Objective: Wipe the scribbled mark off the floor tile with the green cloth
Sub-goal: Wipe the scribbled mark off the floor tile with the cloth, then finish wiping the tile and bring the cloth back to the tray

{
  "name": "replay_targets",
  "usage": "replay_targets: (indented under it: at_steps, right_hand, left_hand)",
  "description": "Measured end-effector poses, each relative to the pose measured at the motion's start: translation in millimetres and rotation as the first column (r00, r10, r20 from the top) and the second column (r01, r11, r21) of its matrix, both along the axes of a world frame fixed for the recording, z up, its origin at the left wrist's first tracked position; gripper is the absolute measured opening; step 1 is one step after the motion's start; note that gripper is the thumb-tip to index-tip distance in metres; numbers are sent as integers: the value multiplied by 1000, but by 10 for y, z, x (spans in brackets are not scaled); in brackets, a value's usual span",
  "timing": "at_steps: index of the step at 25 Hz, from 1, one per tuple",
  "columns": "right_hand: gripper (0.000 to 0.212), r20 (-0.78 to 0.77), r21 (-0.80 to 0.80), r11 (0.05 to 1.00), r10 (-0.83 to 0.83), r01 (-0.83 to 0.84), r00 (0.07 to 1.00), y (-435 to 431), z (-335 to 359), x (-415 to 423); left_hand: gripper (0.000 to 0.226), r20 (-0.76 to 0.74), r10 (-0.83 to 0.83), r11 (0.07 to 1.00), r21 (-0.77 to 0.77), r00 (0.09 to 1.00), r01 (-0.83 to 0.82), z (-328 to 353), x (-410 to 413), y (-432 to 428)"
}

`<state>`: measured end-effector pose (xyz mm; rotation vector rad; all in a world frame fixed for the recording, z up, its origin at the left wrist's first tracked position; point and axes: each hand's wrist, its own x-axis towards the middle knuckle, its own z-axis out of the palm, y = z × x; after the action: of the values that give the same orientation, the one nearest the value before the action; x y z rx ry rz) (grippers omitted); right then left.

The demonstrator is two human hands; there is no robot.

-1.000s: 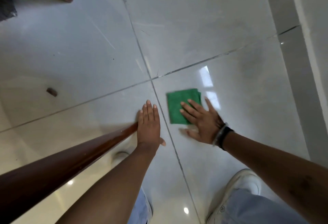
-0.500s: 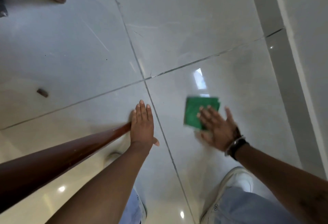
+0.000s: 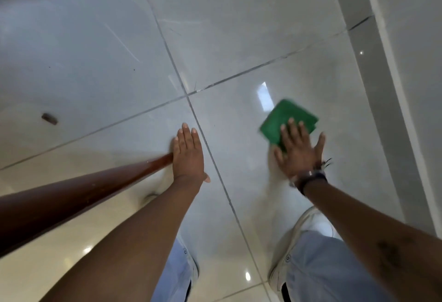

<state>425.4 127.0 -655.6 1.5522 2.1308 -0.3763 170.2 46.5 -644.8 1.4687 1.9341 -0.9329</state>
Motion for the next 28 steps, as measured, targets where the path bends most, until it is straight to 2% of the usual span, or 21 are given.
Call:
replay_targets:
  at_steps: [1,2,3,5,7,9,10,11,12,13,14,15,16,17,18,20,22,24,25,26,28]
  right_hand:
    - [64,5,55,975,-215,214,977,175,-70,-234]
    - [65,-22,62,938,-341,342,940,259,-65,-540]
    - [64,-72,72,932,-349,354,934,244,-83,-776]
    - [58,-157,117,991,-46,65,987,-21,-134,-866]
    - [44,-176,181,948,293,-261,940,-372,-37,-472]
    - [29,-124,195,909,396,-369,910,-436,148,4]
    - [24,-97,110,937,341,-331,935,-385,244,137]
    - [19,-80,1,986,168,-169,982,-302,374,176]
    - [14,-54,-137,984,-119,110,991,-210,579,174]
    - [10,-92,-263,858,-477,440,874,-109,835,136]
    - [8,-162,-423,598,-789,681,593,-23,1147,76]
    - [12,-210,-582,337,-941,740,264,43,1510,-4]
    - [18,-231,-699,186,-973,691,28,96,1929,-108]
    - [22,-208,-806,116,-974,581,-94,132,2385,-228]
    - [23,-170,-895,86,-973,439,-157,143,2855,-363]
    - [35,-105,-989,80,-972,124,-210,182,3808,-649]
    - [46,-44,-992,66,-981,-109,-188,274,4557,-916]
    - [45,-79,-976,92,-994,-198,-76,332,5195,-1329]
    - [38,-177,-971,172,-984,-163,17,341,5418,-1570]
    - [29,-332,-943,322,-932,-87,145,341,5569,-1825]
    - [21,-594,-727,687,-638,13,490,288,5705,-2371]
  left_hand:
    - [149,3,-2,1000,0,1000,2,3,5,7]
    - [148,4,5,1000,-3,1000,-5,20,10,9]
    - [146,4,12,1000,-9,1000,-12,45,5,19]
    - [140,16,-10,999,-34,1000,11,110,-49,75]
    - [133,63,1,999,-40,998,2,217,-130,104]
    - [126,170,125,992,0,977,-127,387,-127,97]
    - [121,266,243,967,5,933,-253,524,-79,87]
    - [115,374,383,914,-24,844,-404,698,-2,75]
    - [108,473,523,826,-76,709,-558,904,100,40]
    - [100,550,634,713,-144,544,-686,1148,212,14]
    - [93,598,712,586,-218,367,-781,1476,315,10]
    - [88,618,762,453,-295,193,-842,1811,397,20]
    - [86,619,785,325,-373,28,-869,2162,448,49]
    - [87,614,777,204,-452,-138,-868,2518,464,90]
    - [85,604,740,99,-532,-295,-841,2867,440,122]
    - [67,621,574,-16,-643,-533,-766,3637,286,208]
    - [38,693,413,-61,-627,-591,-777,4342,46,242]
    - [23,766,337,-153,-529,-547,-835,4931,-289,161]
    - [25,794,323,-200,-474,-515,-857,5138,-472,81]
    - [28,818,314,-245,-420,-482,-874,5292,-652,-5]
    - [31,852,335,-340,-289,-402,-895,5461,-1023,-191]
